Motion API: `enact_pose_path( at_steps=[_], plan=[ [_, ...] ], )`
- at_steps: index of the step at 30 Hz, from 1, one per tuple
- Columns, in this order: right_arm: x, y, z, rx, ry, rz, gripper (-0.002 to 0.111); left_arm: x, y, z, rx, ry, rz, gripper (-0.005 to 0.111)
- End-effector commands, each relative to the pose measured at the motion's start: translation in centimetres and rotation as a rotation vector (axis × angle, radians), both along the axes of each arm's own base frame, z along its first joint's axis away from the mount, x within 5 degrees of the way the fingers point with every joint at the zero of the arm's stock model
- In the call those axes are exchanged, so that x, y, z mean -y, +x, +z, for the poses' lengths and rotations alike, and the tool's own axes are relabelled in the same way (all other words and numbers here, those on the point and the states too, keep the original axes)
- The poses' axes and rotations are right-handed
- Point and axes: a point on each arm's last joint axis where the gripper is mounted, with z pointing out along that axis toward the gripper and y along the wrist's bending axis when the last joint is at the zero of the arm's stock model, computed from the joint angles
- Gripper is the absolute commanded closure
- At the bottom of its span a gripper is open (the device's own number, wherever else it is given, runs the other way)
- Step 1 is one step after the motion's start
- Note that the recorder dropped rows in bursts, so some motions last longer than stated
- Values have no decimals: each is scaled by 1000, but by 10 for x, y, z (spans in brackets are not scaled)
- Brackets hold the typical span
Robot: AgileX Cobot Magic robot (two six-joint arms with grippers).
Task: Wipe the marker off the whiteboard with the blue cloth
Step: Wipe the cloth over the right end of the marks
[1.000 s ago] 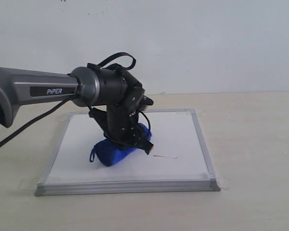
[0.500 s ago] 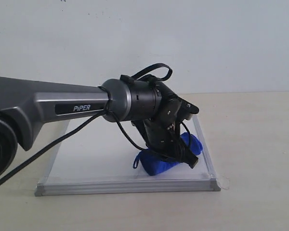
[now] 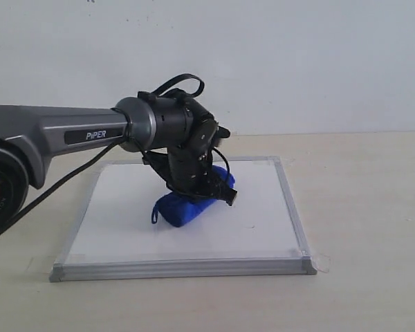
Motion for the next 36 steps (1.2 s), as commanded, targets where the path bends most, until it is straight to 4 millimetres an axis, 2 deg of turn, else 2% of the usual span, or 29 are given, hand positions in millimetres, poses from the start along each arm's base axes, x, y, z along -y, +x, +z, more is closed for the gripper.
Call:
enact_pose_path(
  at_steps=[1, 3, 6, 9, 11, 13, 14, 15, 16, 18, 20, 22, 23, 26, 29, 33, 36],
  plan=[
    [1, 0, 1, 13, -6, -8, 108, 43, -27, -8, -117, -69, -144, 103],
    [1, 0, 1, 13, -6, -8, 108, 67, -42, -12, -141, -79, -244, 103],
    [1, 0, 1, 13, -6, -8, 108, 93, -59, -14, -126, -60, -359, 103],
    [1, 0, 1, 13, -6, -8, 108, 102, -57, -6, -61, -66, -378, 103],
    [1, 0, 1, 13, -6, -8, 108, 85, -38, -1, -44, -76, -303, 103],
    [1, 0, 1, 13, -6, -8, 108, 55, -17, 0, -45, -91, -190, 103],
    [1, 0, 1, 13, -6, -8, 108, 31, -6, 0, -67, -83, -118, 103],
    [1, 0, 1, 13, -6, -8, 108, 19, -1, 0, -87, -75, -76, 103],
    [1, 0, 1, 13, -6, -8, 108, -2, 5, 2, -130, -61, -12, 103],
    [1, 0, 1, 13, -6, -8, 108, -13, 4, 1, -192, -57, 30, 103],
    [1, 0, 1, 13, -6, -8, 108, -3, -3, -8, -253, -96, -37, 103],
    [1, 0, 1, 13, -6, -8, 108, 20, -15, -18, -321, -171, -150, 103],
    [1, 0, 1, 13, -6, -8, 108, 36, -24, -19, -349, -196, -223, 103],
    [1, 0, 1, 13, -6, -8, 108, 62, -43, -17, -388, -213, -357, 103],
    [1, 0, 1, 13, -6, -8, 108, 81, -49, -13, -324, -226, -393, 103],
    [1, 0, 1, 13, -6, -8, 108, 83, -40, -12, -210, -217, -356, 103],
    [1, 0, 1, 13, -6, -8, 108, 61, -24, -12, -154, -139, -279, 103]
  ],
)
